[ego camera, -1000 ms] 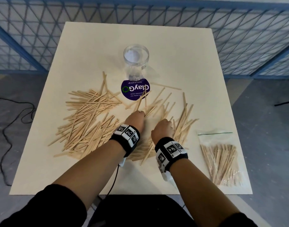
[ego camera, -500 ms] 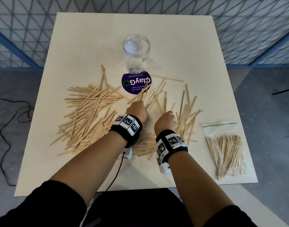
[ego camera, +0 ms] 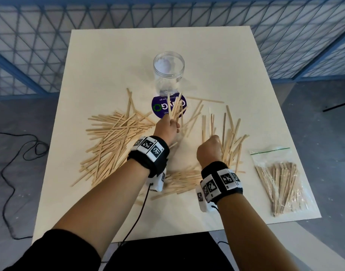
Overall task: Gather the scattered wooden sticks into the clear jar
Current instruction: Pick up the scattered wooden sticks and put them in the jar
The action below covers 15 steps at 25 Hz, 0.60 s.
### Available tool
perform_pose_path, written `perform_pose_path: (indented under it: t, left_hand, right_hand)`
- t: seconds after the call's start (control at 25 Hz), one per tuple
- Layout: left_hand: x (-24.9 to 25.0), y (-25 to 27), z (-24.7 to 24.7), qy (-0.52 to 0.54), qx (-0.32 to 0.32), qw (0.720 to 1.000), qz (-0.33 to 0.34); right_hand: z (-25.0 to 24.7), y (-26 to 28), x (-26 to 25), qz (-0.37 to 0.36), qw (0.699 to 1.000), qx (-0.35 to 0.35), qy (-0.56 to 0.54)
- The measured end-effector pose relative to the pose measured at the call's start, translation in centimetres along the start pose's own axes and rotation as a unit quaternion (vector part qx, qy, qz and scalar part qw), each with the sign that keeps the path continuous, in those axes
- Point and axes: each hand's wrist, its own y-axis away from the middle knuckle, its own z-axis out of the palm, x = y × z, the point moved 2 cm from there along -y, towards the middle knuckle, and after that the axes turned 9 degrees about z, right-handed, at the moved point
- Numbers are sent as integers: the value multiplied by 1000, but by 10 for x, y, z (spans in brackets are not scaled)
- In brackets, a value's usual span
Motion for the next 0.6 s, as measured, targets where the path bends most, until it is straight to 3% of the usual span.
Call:
perform_pose_path:
  t: [0.2,0.44,0.52,0.6]
  left_hand:
    - [11,-8,-9,95,21,995,-13]
    - [34,-20,-14,245,25,968,-56]
    - [46,-26,-19,280,33,958,-50]
    - [60,-32,-24,310,27,950,-38]
  right_hand:
    - [-13,-3,-17,2,998,-62,-27]
    - [-27,-17,-52,-99,986,-68,-112]
    - [-34,-23,-72,-126,967,-104,-197]
    - [-44,-24,-98,-136,928,-174,-301]
